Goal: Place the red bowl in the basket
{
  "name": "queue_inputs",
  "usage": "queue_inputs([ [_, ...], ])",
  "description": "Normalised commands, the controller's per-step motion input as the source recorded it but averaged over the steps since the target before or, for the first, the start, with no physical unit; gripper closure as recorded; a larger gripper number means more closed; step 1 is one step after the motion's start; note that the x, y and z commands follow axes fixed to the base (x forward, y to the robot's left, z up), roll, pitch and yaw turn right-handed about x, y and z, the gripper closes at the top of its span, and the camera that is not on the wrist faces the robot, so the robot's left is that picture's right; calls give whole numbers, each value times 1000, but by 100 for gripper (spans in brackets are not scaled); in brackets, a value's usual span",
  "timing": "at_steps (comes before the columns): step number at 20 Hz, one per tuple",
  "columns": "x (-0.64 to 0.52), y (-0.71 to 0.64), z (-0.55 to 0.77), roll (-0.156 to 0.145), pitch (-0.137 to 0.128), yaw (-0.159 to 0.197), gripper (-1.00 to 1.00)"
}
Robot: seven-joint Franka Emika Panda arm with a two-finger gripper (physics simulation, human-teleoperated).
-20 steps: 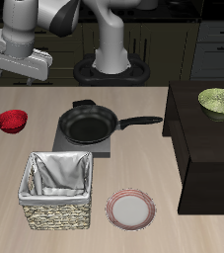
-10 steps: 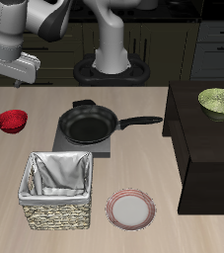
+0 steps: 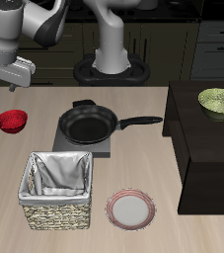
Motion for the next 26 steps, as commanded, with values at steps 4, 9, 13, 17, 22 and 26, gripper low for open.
queue_inputs([
  [4, -75, -37, -250, 0, 12, -3, -100],
  [9, -69, -14, -301, 22, 51, -12, -100],
  [13, -69, 20, -313, 15, 34, 21, -100],
  [17, 32, -131, -272, -30, 37, 7, -100],
  [22, 24, -121, -307, -18, 50, -19, -100],
  [26, -40, -37, -317, 0, 46, -6, -100],
])
